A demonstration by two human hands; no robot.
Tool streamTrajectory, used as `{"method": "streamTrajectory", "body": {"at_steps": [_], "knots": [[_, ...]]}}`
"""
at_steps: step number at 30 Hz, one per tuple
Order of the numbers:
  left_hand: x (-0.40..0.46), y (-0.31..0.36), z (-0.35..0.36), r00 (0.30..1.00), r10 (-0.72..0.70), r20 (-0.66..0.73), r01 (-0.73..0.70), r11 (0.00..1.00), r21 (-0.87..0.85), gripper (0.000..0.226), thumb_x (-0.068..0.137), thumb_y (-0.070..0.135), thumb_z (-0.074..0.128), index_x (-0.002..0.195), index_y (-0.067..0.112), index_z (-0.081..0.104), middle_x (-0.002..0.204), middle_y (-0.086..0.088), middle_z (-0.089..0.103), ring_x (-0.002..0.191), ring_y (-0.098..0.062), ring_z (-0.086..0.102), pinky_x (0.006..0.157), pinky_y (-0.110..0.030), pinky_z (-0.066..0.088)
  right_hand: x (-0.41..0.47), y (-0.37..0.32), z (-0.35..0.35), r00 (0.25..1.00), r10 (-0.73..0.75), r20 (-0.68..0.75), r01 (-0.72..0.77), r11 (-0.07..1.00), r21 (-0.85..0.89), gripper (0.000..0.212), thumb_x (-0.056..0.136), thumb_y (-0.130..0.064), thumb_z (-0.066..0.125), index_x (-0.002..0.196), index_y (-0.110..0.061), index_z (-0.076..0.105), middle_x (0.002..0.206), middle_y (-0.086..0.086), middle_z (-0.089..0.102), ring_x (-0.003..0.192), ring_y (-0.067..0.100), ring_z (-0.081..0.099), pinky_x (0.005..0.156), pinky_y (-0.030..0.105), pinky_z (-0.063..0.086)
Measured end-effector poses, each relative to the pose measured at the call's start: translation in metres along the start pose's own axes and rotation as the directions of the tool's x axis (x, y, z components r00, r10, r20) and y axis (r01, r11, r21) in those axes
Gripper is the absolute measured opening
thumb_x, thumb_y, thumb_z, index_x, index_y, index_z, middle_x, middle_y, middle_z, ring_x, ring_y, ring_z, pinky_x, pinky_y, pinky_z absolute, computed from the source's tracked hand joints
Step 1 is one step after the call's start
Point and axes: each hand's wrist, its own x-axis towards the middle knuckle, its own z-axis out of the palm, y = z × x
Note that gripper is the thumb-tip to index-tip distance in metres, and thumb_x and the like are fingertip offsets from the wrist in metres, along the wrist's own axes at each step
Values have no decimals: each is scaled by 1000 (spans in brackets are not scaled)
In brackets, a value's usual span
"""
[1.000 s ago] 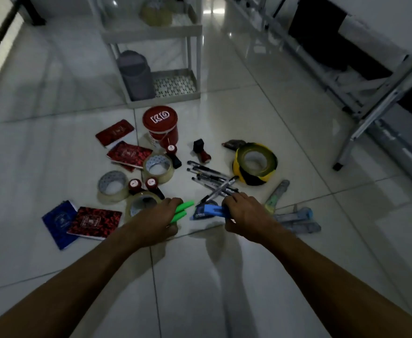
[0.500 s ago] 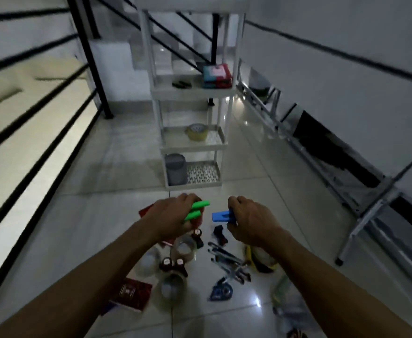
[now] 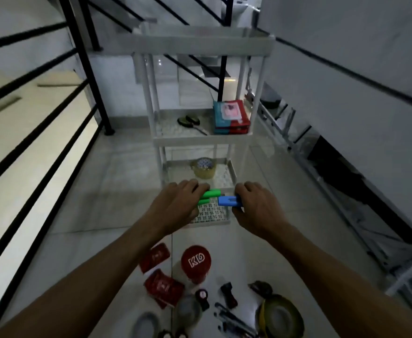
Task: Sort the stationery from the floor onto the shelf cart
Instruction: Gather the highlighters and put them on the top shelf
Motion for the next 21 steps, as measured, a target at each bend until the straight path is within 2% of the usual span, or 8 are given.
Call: {"method": "streamTrajectory", "body": {"at_steps": [4, 8, 10, 13, 17, 21], "knots": [[41, -35, -46, 998, 37, -55, -31, 994, 104, 53, 64, 22, 72, 115, 15, 61, 91, -5, 64, 73, -23, 63, 59, -31, 46, 55, 2, -43, 999, -35, -21, 35, 999, -9, 20, 79, -29, 64, 91, -19, 51, 86, 1, 55, 75, 20, 51, 64, 27, 31], [82, -73, -113, 992, 45, -117, -31, 993, 117, 51, 70, 25, 67, 119, 15, 57, 98, -7, 63, 80, -26, 63, 62, -35, 48, 115, -3, -107, 993, -102, -66, 101, 995, -7, 21, 80, -31, 64, 90, -19, 51, 90, 2, 56, 77, 20, 50, 66, 27, 31], [99, -90, -149, 987, 49, -151, -35, 995, 90, 51, 73, 28, 65, 121, 17, 56, 102, -6, 64, 81, -24, 63, 64, -34, 48, 144, -8, -140, 987, -133, -86, 132, 991, -15, 22, 81, -33, 65, 91, -20, 50, 91, 3, 57, 76, 18, 47, 66, 27, 31], [119, -117, -199, 979, 73, -189, -55, 994, 96, 53, 77, 34, 65, 126, 20, 50, 106, -4, 63, 82, -21, 62, 64, -31, 47, 188, -15, -188, 980, -150, -133, 145, 988, -43, 20, 80, -33, 64, 88, -22, 49, 88, 2, 58, 76, 19, 52, 64, 27, 33], [136, -156, -243, 973, 26, -228, -4, 995, 96, 59, 84, 38, 58, 137, 22, 38, 117, -3, 58, 84, -20, 61, 61, -27, 40, 237, -16, -231, 987, -91, -133, 87, 995, -40, 26, 81, -40, 61, 90, -29, 38, 86, -6, 48, 75, 14, 49, 60, 26, 33], [154, -186, -262, 962, -13, -271, 36, 996, 80, 61, 88, 39, 56, 143, 25, 34, 113, -5, 61, 78, -22, 61, 60, -26, 35, 273, -2, -253, 998, -11, -60, 13, 999, 37, 34, 84, -44, 58, 99, -29, 31, 90, -1, 49, 75, 14, 48, 65, 31, 45]]}}
